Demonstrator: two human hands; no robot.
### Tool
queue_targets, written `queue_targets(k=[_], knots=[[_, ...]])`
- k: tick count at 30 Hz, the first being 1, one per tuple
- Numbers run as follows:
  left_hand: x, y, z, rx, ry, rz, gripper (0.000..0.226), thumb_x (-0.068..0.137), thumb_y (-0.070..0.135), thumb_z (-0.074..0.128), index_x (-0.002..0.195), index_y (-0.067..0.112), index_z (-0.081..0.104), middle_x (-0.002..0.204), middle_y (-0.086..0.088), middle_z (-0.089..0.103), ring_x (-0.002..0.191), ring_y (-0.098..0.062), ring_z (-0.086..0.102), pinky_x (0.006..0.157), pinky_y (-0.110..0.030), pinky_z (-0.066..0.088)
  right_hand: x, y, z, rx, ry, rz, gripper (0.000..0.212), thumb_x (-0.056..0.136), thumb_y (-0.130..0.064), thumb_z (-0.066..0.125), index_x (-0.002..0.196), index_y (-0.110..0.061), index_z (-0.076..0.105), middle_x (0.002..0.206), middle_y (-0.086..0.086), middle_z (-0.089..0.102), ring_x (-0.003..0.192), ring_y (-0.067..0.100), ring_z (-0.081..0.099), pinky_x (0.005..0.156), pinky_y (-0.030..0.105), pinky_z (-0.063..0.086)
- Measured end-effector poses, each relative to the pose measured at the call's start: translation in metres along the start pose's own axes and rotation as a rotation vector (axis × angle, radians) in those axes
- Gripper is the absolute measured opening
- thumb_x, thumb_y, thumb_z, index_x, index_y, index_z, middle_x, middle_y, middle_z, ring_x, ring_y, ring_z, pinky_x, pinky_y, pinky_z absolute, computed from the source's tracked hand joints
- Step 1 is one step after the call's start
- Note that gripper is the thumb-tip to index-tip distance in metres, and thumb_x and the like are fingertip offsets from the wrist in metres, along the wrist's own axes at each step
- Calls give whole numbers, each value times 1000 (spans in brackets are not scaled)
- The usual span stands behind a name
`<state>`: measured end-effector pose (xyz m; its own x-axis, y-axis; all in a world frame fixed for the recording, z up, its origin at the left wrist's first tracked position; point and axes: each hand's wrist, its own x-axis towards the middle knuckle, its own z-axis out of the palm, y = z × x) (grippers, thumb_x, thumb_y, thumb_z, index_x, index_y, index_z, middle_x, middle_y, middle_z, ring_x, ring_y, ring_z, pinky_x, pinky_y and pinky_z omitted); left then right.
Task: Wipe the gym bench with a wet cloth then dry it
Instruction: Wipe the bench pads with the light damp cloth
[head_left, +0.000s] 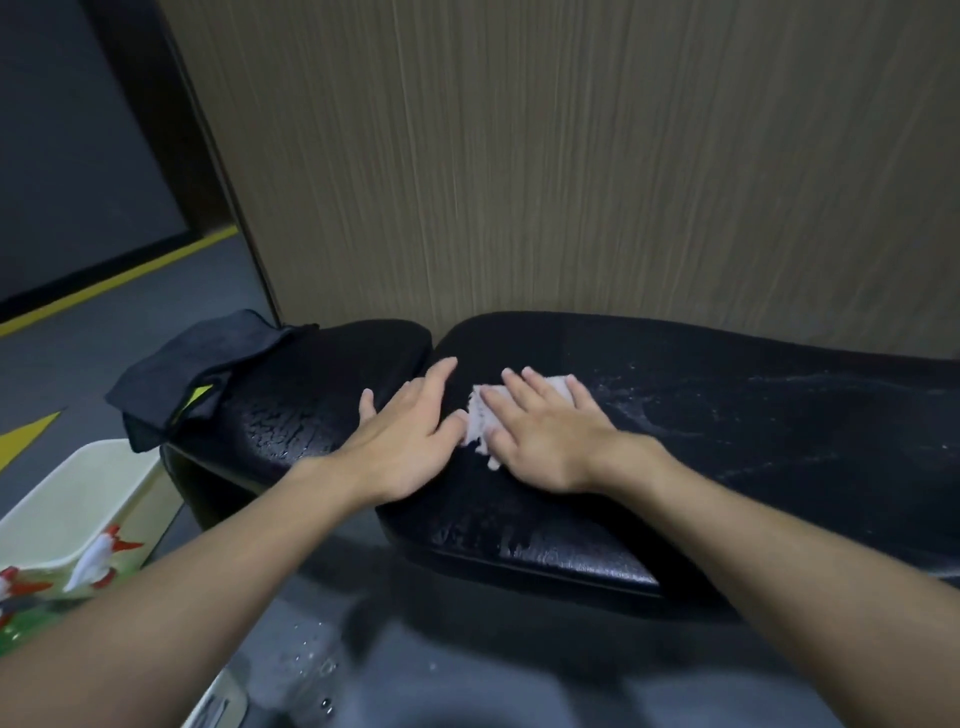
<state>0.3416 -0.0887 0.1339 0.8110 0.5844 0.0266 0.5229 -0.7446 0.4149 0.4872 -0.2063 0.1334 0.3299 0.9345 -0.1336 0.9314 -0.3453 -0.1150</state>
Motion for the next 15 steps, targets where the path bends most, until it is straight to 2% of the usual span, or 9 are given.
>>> queue_targets(k=[4,10,15], knots=[[0,3,16,270,-39,10,67,90,67,28,151,45,13,164,-1,9,151,-28,1,116,-62,-8,60,41,-12,34,10,130,61,100,-48,14,158,-33,1,167,-1,-7,152,18,-11,120,54,-8],[4,-1,19,302,-49,1,88,67,82,8,150,51,11,165,0,5,151,-26,-3,115,-62,-10,117,85,-29,59,22,302,62,98,-50,13,158,-36,5,167,-1,-4,153,18,-7,121,53,-6],[3,-1,19,283,-49,0,87,69,82,10,150,51,11,165,0,4,151,-26,-5,115,-61,-11,117,86,-31,79,16,359,61,100,-47,12,159,-33,4,167,-1,-5,153,18,-8,121,51,-8]])
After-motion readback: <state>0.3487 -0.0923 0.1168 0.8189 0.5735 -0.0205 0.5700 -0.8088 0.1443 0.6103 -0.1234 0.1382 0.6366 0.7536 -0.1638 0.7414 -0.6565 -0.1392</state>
